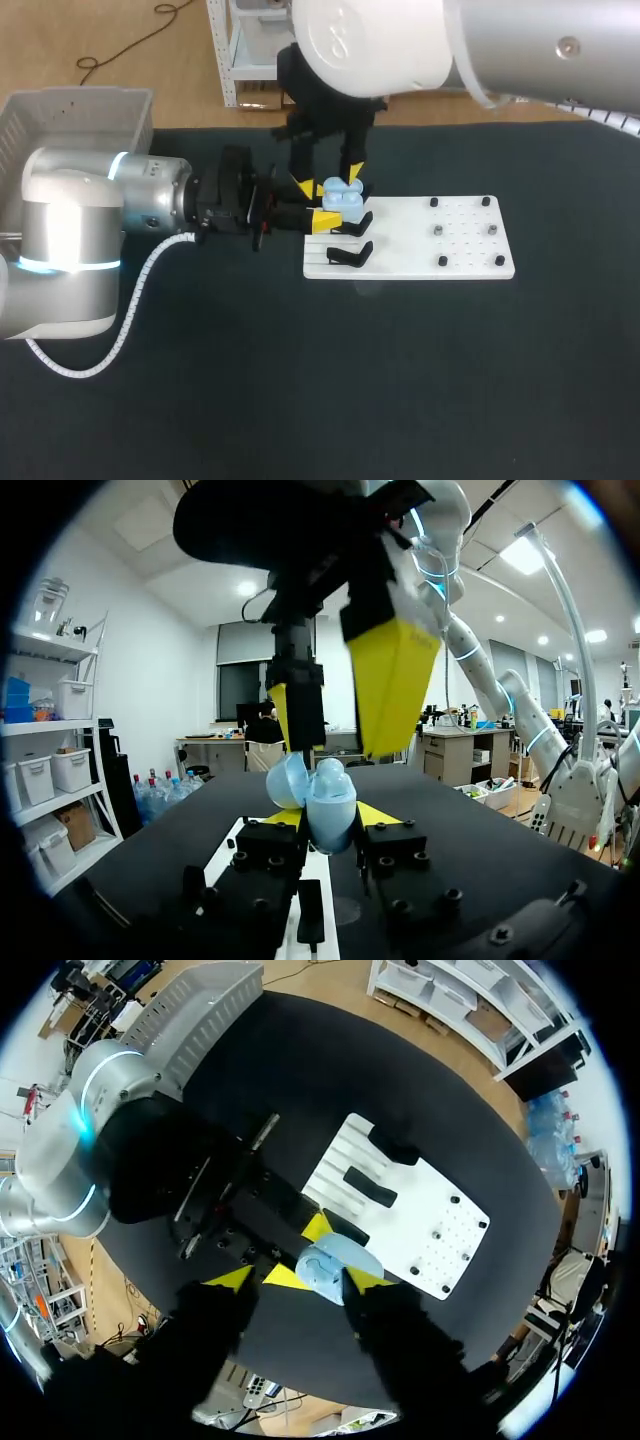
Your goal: Pick up each earbud case from the left stands, insert the matching earbuds, close the lid, and place the case in the box.
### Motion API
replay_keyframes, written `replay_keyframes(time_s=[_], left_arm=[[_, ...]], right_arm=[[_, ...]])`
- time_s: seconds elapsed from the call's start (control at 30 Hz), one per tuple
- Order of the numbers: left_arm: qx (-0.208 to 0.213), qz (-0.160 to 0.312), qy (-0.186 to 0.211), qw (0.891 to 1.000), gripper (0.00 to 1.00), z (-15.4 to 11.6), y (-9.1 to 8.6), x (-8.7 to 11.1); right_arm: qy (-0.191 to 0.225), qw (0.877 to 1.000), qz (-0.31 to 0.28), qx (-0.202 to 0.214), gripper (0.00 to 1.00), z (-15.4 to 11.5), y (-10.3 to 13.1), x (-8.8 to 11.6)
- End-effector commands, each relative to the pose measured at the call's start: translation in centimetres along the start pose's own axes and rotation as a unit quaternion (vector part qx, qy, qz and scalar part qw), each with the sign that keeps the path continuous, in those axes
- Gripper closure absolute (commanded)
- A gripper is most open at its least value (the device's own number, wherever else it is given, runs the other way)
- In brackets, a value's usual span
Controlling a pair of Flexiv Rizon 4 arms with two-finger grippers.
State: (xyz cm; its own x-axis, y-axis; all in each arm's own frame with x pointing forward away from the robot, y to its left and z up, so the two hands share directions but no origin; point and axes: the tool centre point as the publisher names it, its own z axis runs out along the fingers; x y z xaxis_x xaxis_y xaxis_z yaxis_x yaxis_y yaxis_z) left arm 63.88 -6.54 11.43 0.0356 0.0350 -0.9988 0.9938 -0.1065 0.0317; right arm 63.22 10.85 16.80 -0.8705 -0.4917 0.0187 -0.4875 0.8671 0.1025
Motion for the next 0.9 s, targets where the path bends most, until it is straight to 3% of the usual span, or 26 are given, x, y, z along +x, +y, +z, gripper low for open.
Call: replay_keyframes(time_s=[0.03,0.2,0.5,0.7,0.9], left_arm=[[0.001,0.000,0.000,1.000,1.00,0.0,0.0,0.0],[0.001,0.000,0.000,1.000,1.00,0.0,0.0,0.0],[0.001,0.000,0.000,1.000,1.00,0.0,0.0,0.0],[0.001,0.000,0.000,1.000,1.00,0.0,0.0,0.0],[0.001,0.000,0.000,1.000,1.00,0.0,0.0,0.0]], right_arm=[[-0.019,1.000,0.005,-0.003,0.00,-1.4,-0.4,1.4],[-0.048,0.997,0.053,0.002,0.00,-2.7,-2.5,0.8],[-0.086,0.983,0.164,0.015,0.00,-2.2,-6.5,-1.7],[-0.093,0.975,0.199,0.018,0.00,-1.2,-8.4,-2.8],[-0.073,0.974,0.212,0.013,0.00,0.6,-9.5,-3.4]])
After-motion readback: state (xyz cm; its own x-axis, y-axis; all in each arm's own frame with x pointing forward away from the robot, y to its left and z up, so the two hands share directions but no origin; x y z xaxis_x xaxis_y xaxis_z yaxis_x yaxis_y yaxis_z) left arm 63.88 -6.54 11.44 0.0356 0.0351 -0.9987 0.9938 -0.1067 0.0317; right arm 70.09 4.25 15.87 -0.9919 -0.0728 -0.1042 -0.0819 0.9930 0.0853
